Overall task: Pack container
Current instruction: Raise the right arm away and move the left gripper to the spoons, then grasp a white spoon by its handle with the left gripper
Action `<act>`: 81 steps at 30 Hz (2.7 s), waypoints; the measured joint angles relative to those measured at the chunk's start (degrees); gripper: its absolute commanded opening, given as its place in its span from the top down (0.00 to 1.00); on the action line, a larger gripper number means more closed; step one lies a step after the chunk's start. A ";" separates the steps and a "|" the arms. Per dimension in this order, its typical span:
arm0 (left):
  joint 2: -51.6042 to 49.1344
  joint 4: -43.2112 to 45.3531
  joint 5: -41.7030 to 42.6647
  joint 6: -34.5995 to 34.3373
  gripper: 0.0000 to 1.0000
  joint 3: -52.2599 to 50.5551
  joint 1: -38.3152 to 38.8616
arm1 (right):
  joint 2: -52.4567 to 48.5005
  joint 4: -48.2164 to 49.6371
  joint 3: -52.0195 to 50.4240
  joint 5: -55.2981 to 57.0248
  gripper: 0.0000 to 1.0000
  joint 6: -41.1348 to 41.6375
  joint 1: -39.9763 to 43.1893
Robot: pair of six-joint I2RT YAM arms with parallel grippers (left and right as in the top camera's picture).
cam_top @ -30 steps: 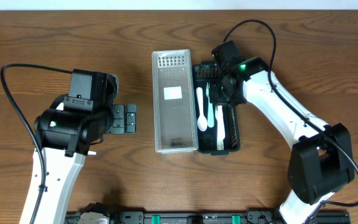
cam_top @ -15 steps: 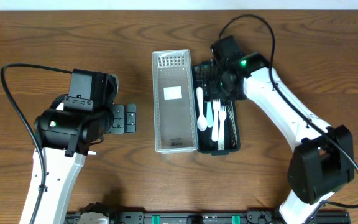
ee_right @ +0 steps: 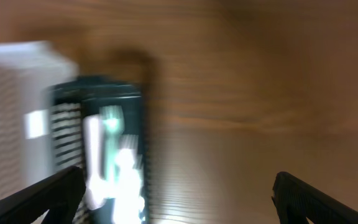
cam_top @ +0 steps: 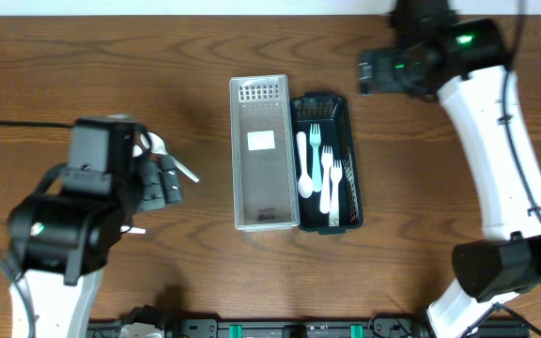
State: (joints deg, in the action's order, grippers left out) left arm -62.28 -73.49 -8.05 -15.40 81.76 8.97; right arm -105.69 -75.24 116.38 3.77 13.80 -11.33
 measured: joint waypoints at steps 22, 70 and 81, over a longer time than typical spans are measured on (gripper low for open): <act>-19.21 14.19 8.33 -27.19 0.02 -14.51 -41.62 | -0.02 -1.97 -7.13 0.57 0.01 -3.48 15.65; -30.97 37.83 8.87 -29.29 0.01 -33.62 -42.95 | -0.02 -4.55 -7.17 0.50 0.01 -3.65 15.41; -30.97 37.94 8.24 -31.21 0.00 -34.07 -42.95 | -0.02 -4.68 -7.17 0.50 0.01 -3.80 15.41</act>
State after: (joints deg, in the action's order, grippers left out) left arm -93.25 -35.55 0.19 -46.61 47.68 -33.98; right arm -105.71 -79.92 109.21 4.27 10.00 4.08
